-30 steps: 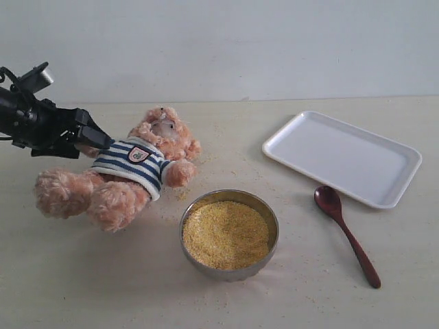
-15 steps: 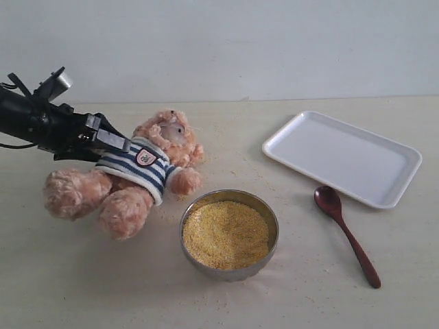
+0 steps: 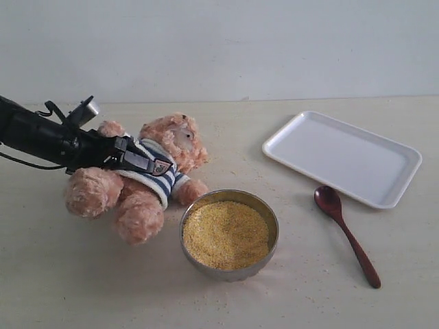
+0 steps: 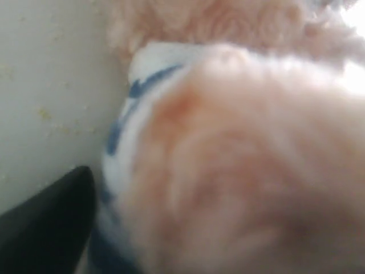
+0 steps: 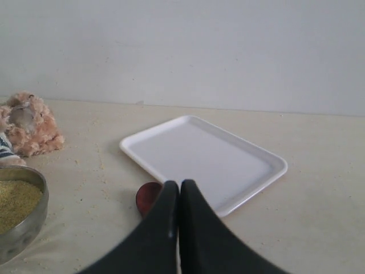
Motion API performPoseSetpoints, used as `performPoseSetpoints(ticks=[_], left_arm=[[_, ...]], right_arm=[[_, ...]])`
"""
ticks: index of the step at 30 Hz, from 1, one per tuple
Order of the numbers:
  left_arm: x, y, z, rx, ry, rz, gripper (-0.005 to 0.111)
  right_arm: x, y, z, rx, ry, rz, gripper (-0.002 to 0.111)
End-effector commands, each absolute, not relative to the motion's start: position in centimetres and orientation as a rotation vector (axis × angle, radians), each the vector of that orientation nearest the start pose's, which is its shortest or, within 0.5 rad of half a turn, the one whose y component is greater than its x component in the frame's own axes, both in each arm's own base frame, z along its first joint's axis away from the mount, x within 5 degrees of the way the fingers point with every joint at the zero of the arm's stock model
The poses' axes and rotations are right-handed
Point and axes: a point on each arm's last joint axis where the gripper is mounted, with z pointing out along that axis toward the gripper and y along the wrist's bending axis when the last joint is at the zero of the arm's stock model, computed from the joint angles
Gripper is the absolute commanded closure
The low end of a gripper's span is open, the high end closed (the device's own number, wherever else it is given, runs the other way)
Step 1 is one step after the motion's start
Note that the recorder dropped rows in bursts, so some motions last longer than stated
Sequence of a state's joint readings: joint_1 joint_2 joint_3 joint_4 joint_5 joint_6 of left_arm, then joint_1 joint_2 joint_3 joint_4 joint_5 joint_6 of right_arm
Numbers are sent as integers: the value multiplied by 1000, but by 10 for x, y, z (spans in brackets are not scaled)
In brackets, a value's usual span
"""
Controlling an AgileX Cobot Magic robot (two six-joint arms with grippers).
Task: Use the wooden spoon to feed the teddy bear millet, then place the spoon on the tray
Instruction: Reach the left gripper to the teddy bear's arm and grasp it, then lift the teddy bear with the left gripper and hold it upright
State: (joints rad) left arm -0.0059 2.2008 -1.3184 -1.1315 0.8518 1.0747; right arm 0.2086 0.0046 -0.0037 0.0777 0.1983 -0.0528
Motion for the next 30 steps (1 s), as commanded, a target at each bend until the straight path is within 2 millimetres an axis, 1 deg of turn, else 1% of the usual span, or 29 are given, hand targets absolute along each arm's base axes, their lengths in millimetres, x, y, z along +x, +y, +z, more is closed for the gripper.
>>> performPoseSetpoints(ticks=[1, 3, 4, 6, 9, 13, 16, 20, 23, 27, 28, 30], left_arm=[[410, -56, 94, 306, 2623, -955, 74], [410, -50, 97, 284, 2622, -978, 102], [409, -46, 99, 284, 2619, -996, 100], [408, -38, 105, 277, 2608, -1032, 100], [404, -21, 120, 256, 2570, -1121, 100], [392, -3, 151, 275, 2422, -1359, 100], [386, 12, 164, 159, 2335, -1373, 100], [355, 20, 171, 149, 2330, -1349, 102], [330, 24, 181, 132, 2310, -1329, 102], [296, 21, 190, 137, 2299, -1307, 102], [287, 19, 195, 140, 2285, -1296, 102], [273, 17, 201, 110, 2269, -1294, 102]], right_arm=[[54, 13, 195, -169, 1676, 187, 107], [54, 13, 195, -169, 1676, 187, 107], [54, 13, 195, -169, 1676, 187, 107], [54, 13, 195, -169, 1676, 187, 107], [54, 13, 195, -169, 1676, 187, 107], [54, 13, 195, -169, 1676, 187, 107], [54, 13, 195, -169, 1676, 187, 107], [54, 13, 195, -169, 1676, 187, 107], [54, 13, 195, -169, 1676, 187, 107], [54, 13, 195, -169, 1676, 187, 107], [54, 13, 195, -169, 1676, 187, 107], [54, 13, 195, -169, 1676, 187, 107]])
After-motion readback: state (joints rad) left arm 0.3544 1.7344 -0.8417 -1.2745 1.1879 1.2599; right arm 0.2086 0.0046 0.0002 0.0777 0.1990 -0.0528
